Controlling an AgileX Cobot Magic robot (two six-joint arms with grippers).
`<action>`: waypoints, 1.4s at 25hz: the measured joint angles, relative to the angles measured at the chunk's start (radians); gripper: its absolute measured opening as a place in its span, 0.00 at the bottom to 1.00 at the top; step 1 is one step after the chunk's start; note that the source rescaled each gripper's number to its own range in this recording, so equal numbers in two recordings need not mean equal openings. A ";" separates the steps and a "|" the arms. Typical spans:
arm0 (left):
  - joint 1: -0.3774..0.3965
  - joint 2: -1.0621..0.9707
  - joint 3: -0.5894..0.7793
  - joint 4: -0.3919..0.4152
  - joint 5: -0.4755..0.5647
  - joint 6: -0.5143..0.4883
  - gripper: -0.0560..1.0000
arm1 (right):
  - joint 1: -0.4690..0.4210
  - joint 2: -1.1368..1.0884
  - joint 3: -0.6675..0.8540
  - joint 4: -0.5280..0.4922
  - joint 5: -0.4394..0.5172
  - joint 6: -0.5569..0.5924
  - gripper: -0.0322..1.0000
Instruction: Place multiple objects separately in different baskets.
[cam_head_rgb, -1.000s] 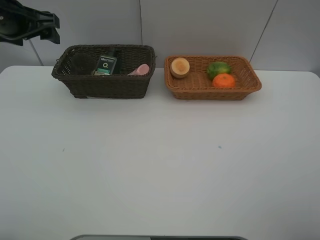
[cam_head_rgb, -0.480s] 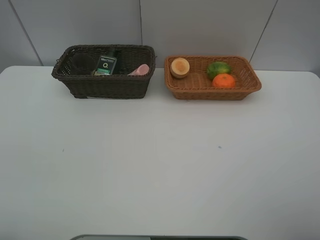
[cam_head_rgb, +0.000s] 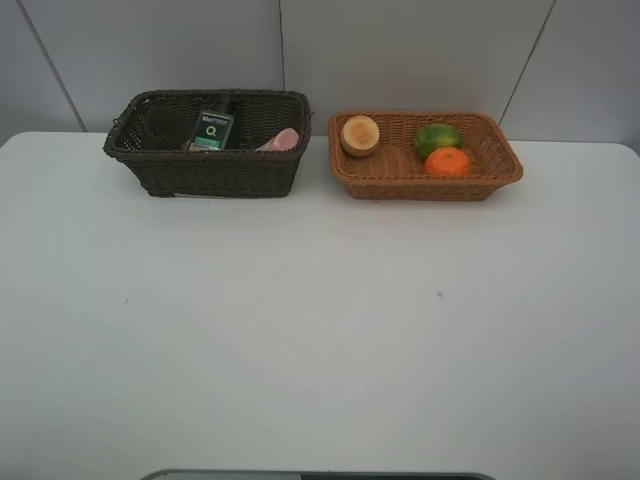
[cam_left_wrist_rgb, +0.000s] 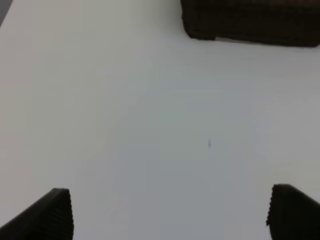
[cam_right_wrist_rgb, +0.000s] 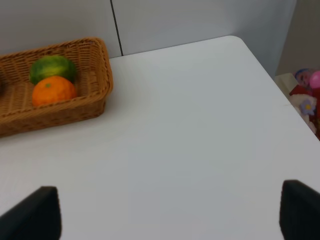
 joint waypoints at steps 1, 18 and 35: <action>0.000 -0.010 0.000 -0.008 0.000 0.018 1.00 | 0.000 0.000 0.000 0.000 0.000 0.000 0.92; -0.021 -0.015 0.027 -0.067 -0.027 0.120 1.00 | 0.000 0.000 0.000 0.000 0.000 0.000 0.92; -0.021 -0.015 0.027 -0.067 -0.027 0.121 1.00 | 0.000 0.000 0.000 0.000 0.000 0.000 0.92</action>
